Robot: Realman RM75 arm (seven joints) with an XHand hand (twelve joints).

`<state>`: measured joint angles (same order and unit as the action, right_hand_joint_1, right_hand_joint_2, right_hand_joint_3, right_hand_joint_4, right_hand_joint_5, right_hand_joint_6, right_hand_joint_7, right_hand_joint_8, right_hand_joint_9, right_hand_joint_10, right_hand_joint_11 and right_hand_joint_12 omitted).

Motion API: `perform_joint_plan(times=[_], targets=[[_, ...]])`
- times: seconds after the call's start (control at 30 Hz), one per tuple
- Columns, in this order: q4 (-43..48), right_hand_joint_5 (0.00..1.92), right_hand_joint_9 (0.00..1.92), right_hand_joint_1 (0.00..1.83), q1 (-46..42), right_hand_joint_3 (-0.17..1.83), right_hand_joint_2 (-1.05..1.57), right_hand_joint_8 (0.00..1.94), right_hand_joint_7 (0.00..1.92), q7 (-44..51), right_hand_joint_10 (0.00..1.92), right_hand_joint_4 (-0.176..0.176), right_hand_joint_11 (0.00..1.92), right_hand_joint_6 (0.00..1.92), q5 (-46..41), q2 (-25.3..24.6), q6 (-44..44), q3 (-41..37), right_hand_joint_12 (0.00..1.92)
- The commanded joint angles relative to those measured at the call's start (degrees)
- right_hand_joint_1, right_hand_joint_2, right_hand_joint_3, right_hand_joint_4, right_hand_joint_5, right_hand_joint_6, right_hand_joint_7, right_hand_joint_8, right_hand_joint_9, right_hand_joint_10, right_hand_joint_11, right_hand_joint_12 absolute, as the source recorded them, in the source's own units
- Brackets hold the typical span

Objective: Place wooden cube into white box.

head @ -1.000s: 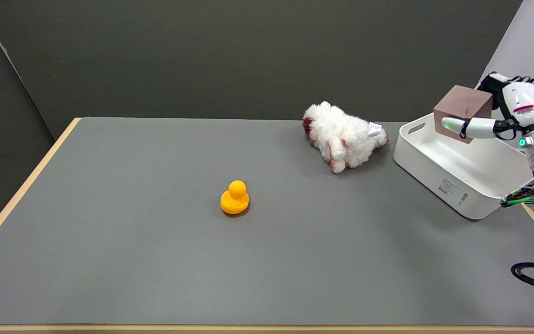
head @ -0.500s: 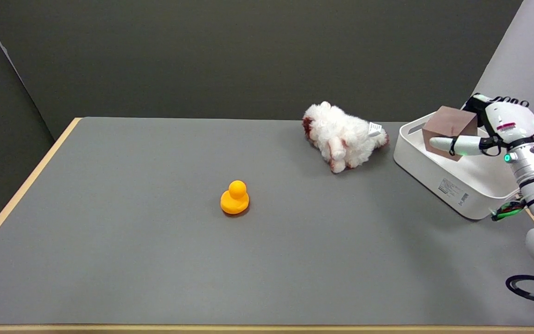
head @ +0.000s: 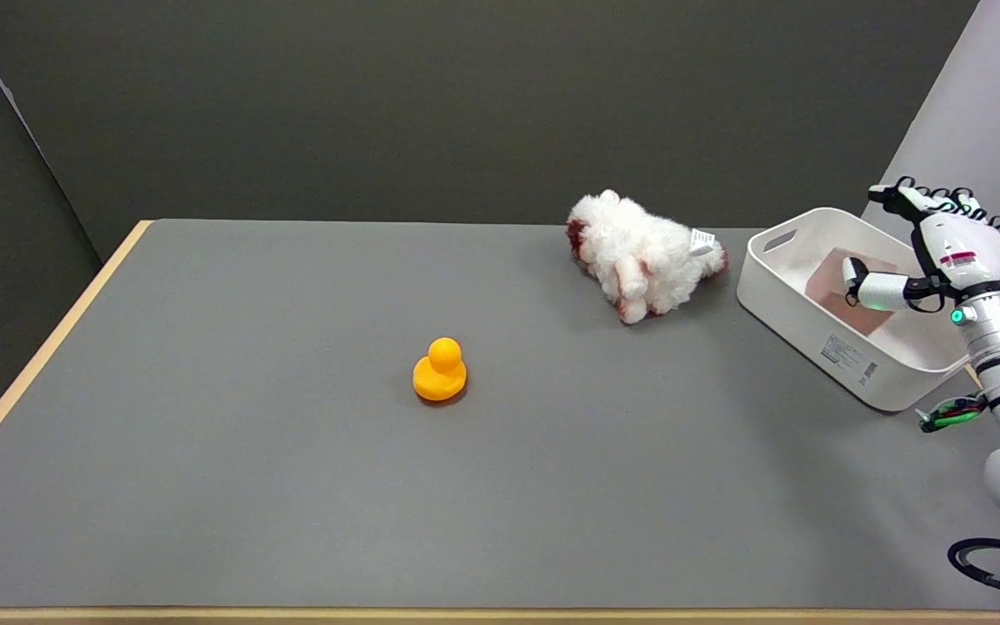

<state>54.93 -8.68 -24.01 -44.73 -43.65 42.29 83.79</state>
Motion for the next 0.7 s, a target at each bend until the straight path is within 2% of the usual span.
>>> perform_joint_plan(times=[0.03,0.33,0.43,0.53,0.6,0.7], targets=[[7.3,0.26,0.22,0.78,-0.7,0.92,0.61,0.39,0.37,-1.6,0.77,0.045,0.0,0.46,-4.3,-1.4,2.6,1.8,1.15],[22.3,0.23,0.21,0.69,0.6,0.97,0.61,0.44,0.34,-1.7,0.77,0.022,0.0,0.48,-6.2,-4.6,8.0,4.4,1.11],[29.1,0.25,0.21,0.65,1.4,0.87,0.67,0.39,0.36,-1.8,0.8,0.016,0.0,0.45,-5.7,-4.2,10.3,7.0,1.19],[33.2,0.23,0.23,0.54,1.4,0.95,0.67,0.43,0.34,-1.8,0.78,0.016,0.02,0.47,-5.6,-4.2,11.2,9.1,1.15],[34.7,0.24,0.22,0.56,1.3,0.87,0.7,0.39,0.36,-1.8,0.8,0.015,0.01,0.45,-5.0,-4.2,12.0,10.6,1.18],[35.1,0.24,0.23,0.54,1.4,0.84,0.72,0.38,0.36,-1.8,0.8,0.016,0.02,0.45,-4.5,-4.2,14.1,13.4,1.19]])
